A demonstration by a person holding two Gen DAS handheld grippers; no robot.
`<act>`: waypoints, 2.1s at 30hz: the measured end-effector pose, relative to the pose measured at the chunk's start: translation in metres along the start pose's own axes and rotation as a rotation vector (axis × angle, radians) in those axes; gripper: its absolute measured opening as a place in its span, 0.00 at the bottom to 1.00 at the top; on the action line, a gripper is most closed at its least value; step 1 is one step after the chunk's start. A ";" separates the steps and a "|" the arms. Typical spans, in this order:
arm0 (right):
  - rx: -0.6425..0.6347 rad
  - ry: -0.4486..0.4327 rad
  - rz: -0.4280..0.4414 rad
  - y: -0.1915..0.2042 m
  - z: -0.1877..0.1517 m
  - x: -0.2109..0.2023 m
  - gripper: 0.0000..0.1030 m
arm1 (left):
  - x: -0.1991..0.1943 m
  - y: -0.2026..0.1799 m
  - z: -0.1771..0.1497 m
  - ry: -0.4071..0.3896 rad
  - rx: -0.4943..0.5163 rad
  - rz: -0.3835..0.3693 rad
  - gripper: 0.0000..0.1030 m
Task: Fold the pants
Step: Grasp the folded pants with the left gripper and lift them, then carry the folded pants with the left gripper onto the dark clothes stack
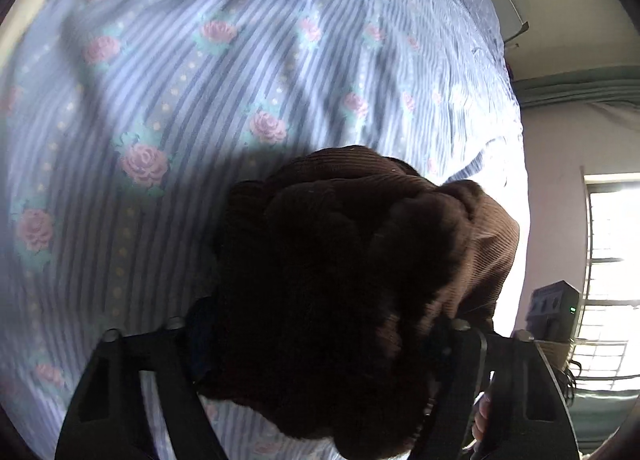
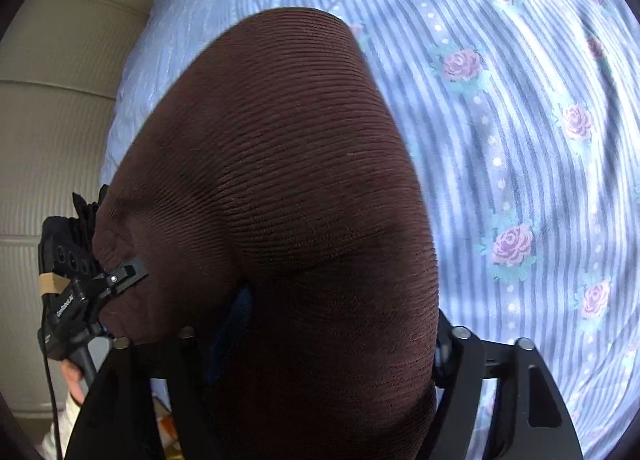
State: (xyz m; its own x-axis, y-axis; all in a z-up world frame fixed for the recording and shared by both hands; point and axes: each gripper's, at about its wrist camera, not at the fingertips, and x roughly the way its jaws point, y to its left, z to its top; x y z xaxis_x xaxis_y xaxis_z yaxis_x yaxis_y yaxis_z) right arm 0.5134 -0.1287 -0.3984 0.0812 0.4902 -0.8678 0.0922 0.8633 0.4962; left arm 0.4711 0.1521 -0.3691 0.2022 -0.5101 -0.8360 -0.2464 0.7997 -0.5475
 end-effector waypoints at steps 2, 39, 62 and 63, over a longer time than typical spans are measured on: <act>-0.031 -0.012 -0.023 0.010 -0.003 -0.006 0.55 | -0.007 -0.007 -0.005 -0.010 0.013 0.019 0.61; -0.446 -0.330 0.136 0.142 -0.195 -0.265 0.39 | -0.320 -0.098 -0.273 -0.530 0.176 0.081 0.56; -0.462 -0.345 0.120 0.343 -0.231 -0.166 0.39 | -0.467 0.096 -0.262 -0.547 0.203 0.033 0.56; -0.461 -0.333 0.120 0.352 -0.231 -0.158 0.39 | -0.472 0.104 -0.260 -0.539 0.194 0.032 0.56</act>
State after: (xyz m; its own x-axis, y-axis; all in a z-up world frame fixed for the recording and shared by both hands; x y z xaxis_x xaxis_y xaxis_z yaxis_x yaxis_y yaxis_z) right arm 0.3035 0.1254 -0.0921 0.3795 0.5877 -0.7146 -0.3724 0.8041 0.4634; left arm 0.1034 0.3933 -0.0407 0.6647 -0.2918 -0.6878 -0.0922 0.8815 -0.4631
